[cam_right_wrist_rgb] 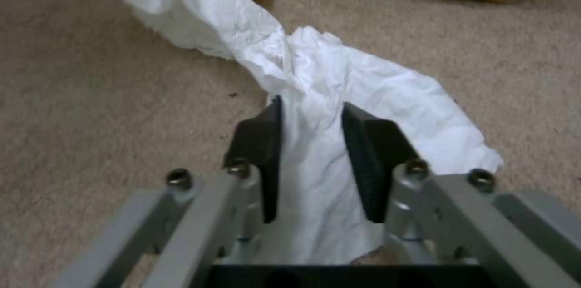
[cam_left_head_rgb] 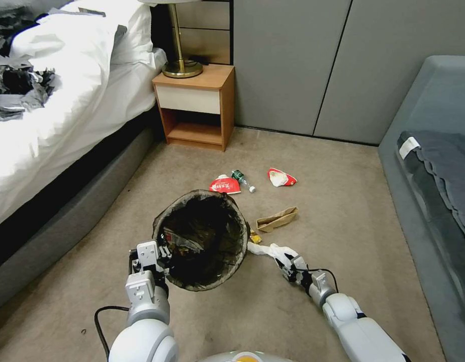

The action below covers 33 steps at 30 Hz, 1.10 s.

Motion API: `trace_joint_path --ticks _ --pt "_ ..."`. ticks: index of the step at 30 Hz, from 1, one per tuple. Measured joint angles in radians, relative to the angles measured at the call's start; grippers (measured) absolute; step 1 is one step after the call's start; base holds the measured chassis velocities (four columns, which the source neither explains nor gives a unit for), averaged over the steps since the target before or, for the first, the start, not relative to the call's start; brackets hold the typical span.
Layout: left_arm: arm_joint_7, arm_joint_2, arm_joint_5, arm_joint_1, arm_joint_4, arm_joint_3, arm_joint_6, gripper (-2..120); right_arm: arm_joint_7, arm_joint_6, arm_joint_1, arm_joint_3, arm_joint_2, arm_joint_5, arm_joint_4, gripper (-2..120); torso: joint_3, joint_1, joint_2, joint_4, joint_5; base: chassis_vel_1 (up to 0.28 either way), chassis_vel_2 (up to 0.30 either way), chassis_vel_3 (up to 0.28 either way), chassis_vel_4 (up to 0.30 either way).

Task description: Pick up the trash bin, then pick up the garbage from the floor and place it into the trash bin.

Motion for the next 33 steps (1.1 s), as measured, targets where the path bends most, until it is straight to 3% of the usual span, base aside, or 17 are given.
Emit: trace_joint_path --ticks 1,6,25,33 --pt "0.000 0.000 0.000 -0.001 0.002 0.000 0.000 0 0.002 0.002 0.000 0.000 0.001 0.000 -0.001 17 0.000 0.000 0.000 0.0000 0.0001 0.000 0.000 0.000 0.000" --pt "0.000 -0.001 0.000 -0.005 0.006 0.003 -0.002 0 0.004 0.007 -0.002 0.002 0.002 0.001 -0.006 0 0.000 0.000 0.000 0.0000 0.0000 0.000 0.000 0.000 0.000" --pt "0.000 -0.001 0.002 -0.010 0.006 0.004 -0.004 0 0.019 0.043 -0.004 0.010 0.004 -0.001 -0.001 0 0.000 0.000 0.000 0.0000 0.0001 0.000 0.000 0.000 0.000" --pt "0.000 -0.001 0.000 -0.019 0.012 0.003 -0.005 0 0.052 0.071 -0.051 0.032 0.003 0.037 0.099 0 0.000 0.000 0.000 0.0001 0.0000 0.000 0.000 0.000 0.000"
